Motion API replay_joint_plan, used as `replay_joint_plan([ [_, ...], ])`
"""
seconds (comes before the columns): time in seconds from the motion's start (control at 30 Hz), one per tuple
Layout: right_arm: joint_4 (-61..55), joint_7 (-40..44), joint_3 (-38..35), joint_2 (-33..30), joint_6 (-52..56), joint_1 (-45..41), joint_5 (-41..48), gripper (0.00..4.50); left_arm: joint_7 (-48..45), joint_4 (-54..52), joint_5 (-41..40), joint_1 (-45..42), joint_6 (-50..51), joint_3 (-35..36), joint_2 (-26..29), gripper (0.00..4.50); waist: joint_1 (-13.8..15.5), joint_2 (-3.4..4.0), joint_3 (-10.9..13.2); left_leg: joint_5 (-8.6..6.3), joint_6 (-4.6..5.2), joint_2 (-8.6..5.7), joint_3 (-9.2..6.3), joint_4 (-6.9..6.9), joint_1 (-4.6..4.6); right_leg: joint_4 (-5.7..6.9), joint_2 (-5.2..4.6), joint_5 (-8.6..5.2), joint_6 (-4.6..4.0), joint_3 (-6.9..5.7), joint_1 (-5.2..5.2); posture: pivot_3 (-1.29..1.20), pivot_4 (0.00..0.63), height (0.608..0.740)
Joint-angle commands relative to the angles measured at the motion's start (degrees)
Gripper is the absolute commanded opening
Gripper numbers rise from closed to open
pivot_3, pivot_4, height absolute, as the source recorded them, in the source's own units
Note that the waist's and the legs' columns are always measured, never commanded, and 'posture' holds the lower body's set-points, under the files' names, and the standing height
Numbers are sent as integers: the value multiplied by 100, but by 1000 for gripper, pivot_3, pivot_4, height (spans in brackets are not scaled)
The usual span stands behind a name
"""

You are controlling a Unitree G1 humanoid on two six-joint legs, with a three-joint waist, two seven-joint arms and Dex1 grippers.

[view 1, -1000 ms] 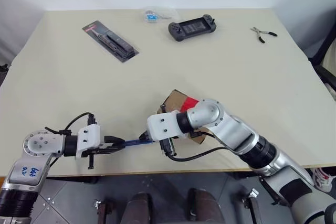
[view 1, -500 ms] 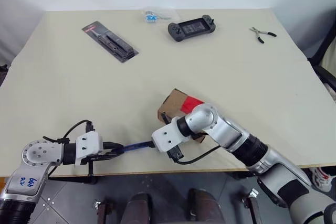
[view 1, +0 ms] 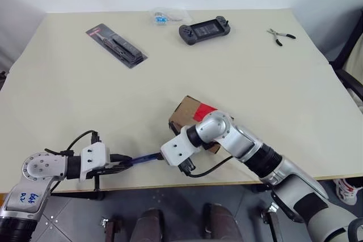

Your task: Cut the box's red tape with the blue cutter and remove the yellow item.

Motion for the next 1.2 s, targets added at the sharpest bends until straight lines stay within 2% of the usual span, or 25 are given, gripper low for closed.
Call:
replay_joint_plan([
  [0.03, -234, -5, -216, -88, -200, -136, -102, 18, -99, -162, -25, 125, 26, 2, 128, 455, -2, 0, 0, 0, 0, 0, 1, 0, 0, 0, 0, 0, 0, 0, 0, 0, 150, 740],
  [0.3, -30, 76, -197, -173, -503, -82, -333, 18, -55, -196, -47, 104, 126, 8, 130, 455, -2, 0, 0, 0, 0, 0, 1, 0, 0, -1, 0, 0, 0, 1, 0, 0, 150, 740],
  [0.57, -48, 134, -261, -49, -590, -21, -205, 18, -27, -231, -38, 126, 213, 27, 137, 455, -2, 0, 0, 0, 0, 0, 1, 0, 1, -1, 0, 0, 0, 1, 0, 0, 150, 740],
  [1.2, 683, -49, -51, 609, -869, -147, -584, 18, -30, -218, -47, 26, 250, -9, 110, 455, -6, 0, 0, 1, -1, 0, 3, 1, 7, 7, 0, 0, 0, 5, 2, 0, 150, 740],
])
